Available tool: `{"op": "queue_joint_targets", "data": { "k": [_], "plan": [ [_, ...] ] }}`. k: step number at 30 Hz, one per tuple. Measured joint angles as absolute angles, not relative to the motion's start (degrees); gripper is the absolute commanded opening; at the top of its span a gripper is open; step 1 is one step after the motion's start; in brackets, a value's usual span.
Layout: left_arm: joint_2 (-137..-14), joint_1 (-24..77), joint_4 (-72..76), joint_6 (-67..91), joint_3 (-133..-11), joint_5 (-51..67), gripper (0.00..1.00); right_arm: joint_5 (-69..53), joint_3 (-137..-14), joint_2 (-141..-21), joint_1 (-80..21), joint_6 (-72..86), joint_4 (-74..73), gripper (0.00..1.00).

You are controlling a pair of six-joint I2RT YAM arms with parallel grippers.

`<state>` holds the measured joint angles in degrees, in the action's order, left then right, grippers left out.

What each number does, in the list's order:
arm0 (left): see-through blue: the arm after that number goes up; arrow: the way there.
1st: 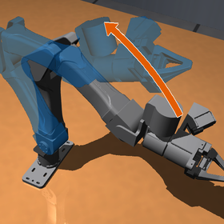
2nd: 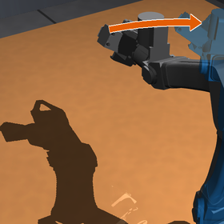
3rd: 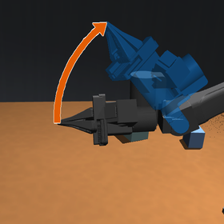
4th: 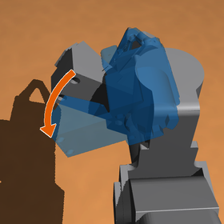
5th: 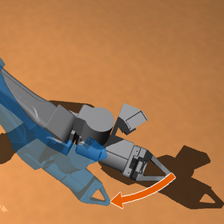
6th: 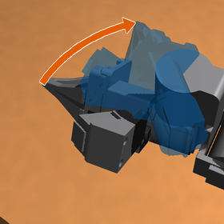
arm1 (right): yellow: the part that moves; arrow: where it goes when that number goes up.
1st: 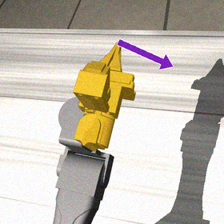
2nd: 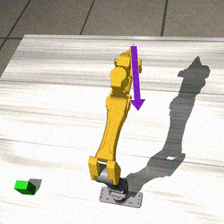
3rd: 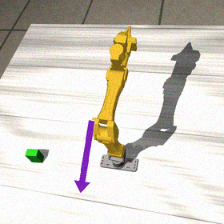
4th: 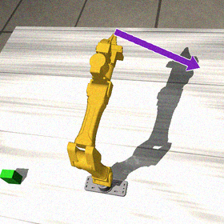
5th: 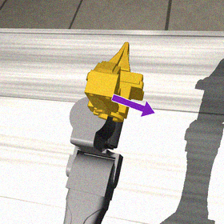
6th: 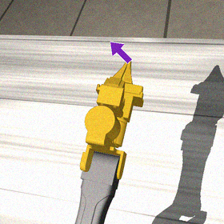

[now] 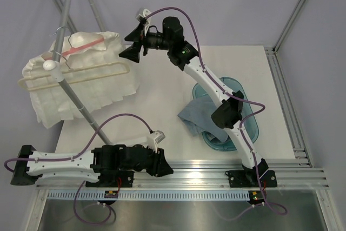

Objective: Remove the skirt from the hanger

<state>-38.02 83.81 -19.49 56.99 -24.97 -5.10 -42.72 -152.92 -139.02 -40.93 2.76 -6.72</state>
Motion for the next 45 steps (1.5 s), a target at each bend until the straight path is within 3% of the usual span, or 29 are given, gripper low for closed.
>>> {"op": "queue_joint_targets", "data": {
  "k": [6, 13, 21, 27, 28, 31, 34, 41, 45],
  "plan": [
    [-38.13, 83.81, -19.59, 56.99, -24.97, -5.08, 0.35, -48.82, -155.11, -139.57, -40.95, 6.2, -3.27, 0.95],
    [-37.54, 83.79, -19.66, 56.9, -24.97, -5.1, 0.35, -54.11, -155.24, -139.55, -41.3, 10.13, -0.12, 0.86],
    [-37.95, 83.79, -19.57, 56.82, -24.97, -4.93, 0.35, -53.93, -148.38, -135.81, -44.93, 8.6, -1.06, 0.82],
    [-37.36, 83.81, -19.77, 56.82, -24.97, -4.93, 0.36, -52.93, -152.51, -135.87, -45.78, 8.43, -3.51, 0.61],
    [-37.04, 83.79, -19.86, 56.82, -24.97, -4.95, 0.36, -52.73, -152.86, -135.87, -45.74, 8.47, -3.44, 0.47],
    [-36.42, 83.79, -19.92, 56.8, -24.97, -4.95, 0.36, -51.83, -153.4, -135.92, -45.69, 7.92, -3.7, 0.16],
    [-36.47, 83.81, -20.12, 56.77, -24.97, -4.95, 0.36, -51.03, -153.42, -135.94, -45.71, 7.22, -4.45, 0.0],
    [-36.47, 83.79, -20.18, 56.77, -24.97, -4.95, 0.36, -49.47, -153.1, -136.05, -45.87, 5.8, -4.64, 0.0],
    [-36.47, 83.79, -20.16, 56.77, -24.97, -4.95, 0.36, -48.47, -148.49, -135.52, -46.22, 8.86, 3.01, 0.0]
  ]
}}
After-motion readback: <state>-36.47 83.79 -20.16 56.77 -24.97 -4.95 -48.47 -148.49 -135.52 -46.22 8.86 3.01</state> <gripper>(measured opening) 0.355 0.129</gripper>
